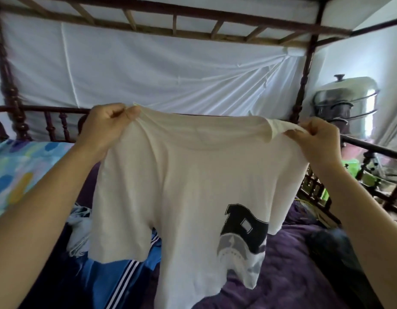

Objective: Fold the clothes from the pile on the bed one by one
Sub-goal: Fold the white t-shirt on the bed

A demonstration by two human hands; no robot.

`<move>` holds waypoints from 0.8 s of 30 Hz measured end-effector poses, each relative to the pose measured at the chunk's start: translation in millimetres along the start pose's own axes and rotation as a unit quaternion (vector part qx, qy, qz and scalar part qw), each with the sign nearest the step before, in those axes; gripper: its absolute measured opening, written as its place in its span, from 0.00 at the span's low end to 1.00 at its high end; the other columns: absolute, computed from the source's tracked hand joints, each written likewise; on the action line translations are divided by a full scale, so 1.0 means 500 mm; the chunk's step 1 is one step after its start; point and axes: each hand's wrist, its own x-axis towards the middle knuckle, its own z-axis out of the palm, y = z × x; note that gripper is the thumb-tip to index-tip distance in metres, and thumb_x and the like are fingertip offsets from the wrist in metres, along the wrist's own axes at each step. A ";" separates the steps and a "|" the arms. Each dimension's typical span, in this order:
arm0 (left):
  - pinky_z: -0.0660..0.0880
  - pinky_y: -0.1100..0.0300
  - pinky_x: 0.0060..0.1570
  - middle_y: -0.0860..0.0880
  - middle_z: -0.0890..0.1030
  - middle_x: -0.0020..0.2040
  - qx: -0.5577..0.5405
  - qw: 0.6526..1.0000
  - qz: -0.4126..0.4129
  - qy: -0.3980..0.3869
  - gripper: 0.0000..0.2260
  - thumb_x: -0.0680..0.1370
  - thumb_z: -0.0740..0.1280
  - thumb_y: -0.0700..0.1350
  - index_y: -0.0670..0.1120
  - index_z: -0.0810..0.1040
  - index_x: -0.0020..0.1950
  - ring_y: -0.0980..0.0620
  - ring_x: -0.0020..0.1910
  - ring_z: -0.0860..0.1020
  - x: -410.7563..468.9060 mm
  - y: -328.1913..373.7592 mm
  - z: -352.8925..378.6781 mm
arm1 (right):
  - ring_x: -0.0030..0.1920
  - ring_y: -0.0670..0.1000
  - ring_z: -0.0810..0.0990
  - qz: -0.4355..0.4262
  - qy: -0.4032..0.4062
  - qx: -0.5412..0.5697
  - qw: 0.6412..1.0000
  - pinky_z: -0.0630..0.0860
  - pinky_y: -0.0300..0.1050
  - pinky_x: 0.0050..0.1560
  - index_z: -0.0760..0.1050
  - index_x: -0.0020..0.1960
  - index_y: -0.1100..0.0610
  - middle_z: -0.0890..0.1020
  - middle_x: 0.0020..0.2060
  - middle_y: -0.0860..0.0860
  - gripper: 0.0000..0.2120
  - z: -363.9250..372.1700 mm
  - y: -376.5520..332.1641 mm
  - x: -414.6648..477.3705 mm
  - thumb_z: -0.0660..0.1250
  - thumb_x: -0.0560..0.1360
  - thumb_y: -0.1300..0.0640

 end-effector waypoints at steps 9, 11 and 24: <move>0.72 0.74 0.31 0.63 0.80 0.30 -0.070 0.996 -0.001 -0.057 0.07 0.71 0.72 0.51 0.62 0.82 0.34 0.68 0.29 0.75 -0.021 0.022 -0.029 | 0.25 0.44 0.64 -0.003 -0.176 -0.130 0.976 0.59 0.28 0.23 0.71 0.30 0.66 0.67 0.24 0.51 0.15 -0.109 -0.047 -0.033 0.75 0.66 0.61; 0.70 0.74 0.29 0.63 0.79 0.28 -0.087 0.995 0.004 -0.056 0.07 0.71 0.72 0.51 0.61 0.82 0.33 0.67 0.27 0.74 -0.022 0.036 -0.034 | 0.21 0.41 0.68 0.052 -0.200 -0.038 0.978 0.64 0.26 0.23 0.75 0.27 0.57 0.70 0.20 0.45 0.13 -0.127 -0.060 -0.039 0.73 0.67 0.64; 0.73 0.71 0.32 0.54 0.82 0.30 0.016 0.882 -0.248 -0.400 0.06 0.72 0.72 0.37 0.46 0.81 0.37 0.61 0.30 0.77 -0.235 -0.196 0.095 | 0.25 0.44 0.67 0.270 -0.325 -0.097 0.901 0.63 0.36 0.28 0.70 0.26 0.54 0.70 0.24 0.47 0.18 -0.033 0.236 -0.220 0.73 0.70 0.62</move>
